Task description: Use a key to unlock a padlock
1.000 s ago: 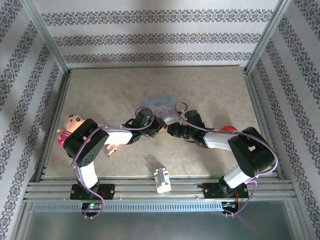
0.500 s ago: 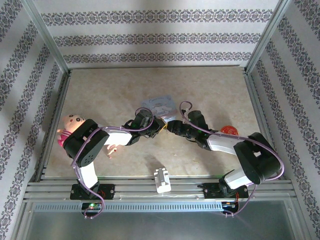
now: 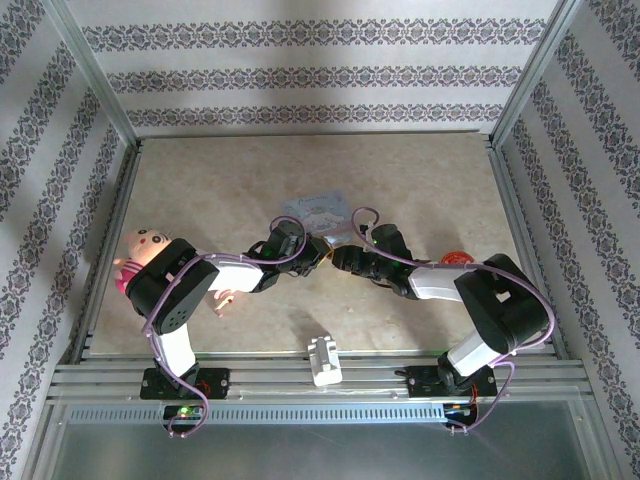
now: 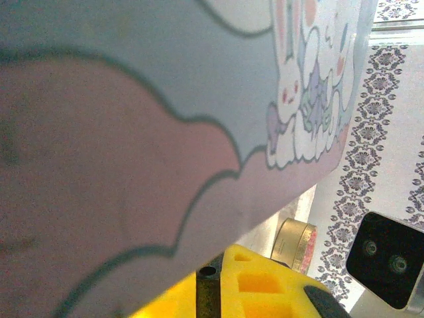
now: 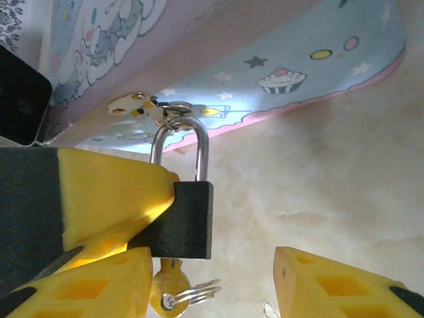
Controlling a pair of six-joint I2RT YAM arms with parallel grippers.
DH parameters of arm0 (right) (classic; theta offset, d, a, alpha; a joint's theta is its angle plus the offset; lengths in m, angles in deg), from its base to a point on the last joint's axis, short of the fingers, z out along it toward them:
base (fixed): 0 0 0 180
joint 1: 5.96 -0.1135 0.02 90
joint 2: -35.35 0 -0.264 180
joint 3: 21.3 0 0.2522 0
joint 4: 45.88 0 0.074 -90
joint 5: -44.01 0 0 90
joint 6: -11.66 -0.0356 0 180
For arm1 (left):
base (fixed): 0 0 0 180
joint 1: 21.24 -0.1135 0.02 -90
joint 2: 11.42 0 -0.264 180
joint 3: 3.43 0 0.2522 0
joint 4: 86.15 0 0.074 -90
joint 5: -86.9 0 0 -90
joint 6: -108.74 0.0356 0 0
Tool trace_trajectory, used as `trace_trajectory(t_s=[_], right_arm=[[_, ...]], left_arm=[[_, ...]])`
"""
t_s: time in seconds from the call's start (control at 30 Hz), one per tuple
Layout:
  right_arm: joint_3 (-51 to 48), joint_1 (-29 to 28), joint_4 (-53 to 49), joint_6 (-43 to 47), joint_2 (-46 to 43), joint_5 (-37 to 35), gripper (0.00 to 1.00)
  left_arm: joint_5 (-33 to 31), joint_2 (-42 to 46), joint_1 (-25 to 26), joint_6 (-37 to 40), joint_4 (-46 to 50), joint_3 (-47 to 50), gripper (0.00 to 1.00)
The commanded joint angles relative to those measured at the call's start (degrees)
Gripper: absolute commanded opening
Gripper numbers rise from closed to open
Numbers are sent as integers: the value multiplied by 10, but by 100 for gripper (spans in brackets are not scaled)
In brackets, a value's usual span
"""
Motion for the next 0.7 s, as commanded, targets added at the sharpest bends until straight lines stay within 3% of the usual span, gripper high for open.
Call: trace_trajectory(t_s=[0.0,0.27,0.4,0.67], right_arm=[[16,2,21,19,12,-2,51],[36,2,45,29,50,12,50],[37,2,66,24,67,14,50],[34,7,75,24,77,6,50]], left_arm=[[31,-20,1,-28,30,19,12],[34,-33,1,-35,19,22,14],[32,-31,1,-37,20,25,27],[20,-17,1,-43,16,41,31]])
